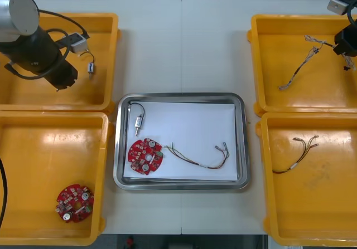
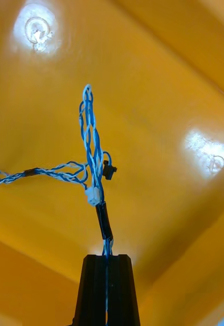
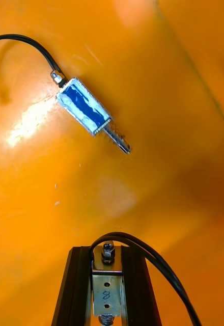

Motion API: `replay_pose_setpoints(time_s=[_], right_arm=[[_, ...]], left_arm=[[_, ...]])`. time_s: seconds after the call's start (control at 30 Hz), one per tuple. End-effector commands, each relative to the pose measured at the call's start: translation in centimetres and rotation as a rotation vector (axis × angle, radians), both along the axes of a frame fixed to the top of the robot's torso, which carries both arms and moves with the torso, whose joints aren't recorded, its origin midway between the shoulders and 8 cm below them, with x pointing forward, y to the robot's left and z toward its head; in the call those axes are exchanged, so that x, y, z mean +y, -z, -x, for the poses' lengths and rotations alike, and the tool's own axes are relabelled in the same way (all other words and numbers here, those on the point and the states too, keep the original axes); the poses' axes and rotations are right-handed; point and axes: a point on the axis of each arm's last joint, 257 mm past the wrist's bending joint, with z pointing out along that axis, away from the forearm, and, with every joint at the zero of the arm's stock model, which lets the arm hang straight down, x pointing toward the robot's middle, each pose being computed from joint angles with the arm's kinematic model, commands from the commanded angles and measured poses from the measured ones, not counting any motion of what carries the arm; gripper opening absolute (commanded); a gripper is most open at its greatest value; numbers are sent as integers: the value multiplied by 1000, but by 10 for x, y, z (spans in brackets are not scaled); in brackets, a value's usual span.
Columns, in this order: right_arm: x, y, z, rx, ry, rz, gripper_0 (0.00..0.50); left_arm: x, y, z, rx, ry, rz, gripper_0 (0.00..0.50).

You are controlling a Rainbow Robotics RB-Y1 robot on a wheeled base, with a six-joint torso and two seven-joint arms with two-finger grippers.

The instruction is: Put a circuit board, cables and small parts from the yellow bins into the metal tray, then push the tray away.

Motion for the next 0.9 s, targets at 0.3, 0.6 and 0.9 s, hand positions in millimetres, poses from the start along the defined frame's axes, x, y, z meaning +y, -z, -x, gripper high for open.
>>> replay_pose_setpoints(time_s=[0.3,0.6,0.9], right_arm=[[-11,-58,41,20,36,19,0],[-4,-89,38,-65,39,55,0],[9,-112,36,-153,6,87,0]], left_arm=[[17,-62,36,-24,-315,41,0],[15,-75,45,-108,-391,108,0],[7,-84,50,-159,-445,164,0]])
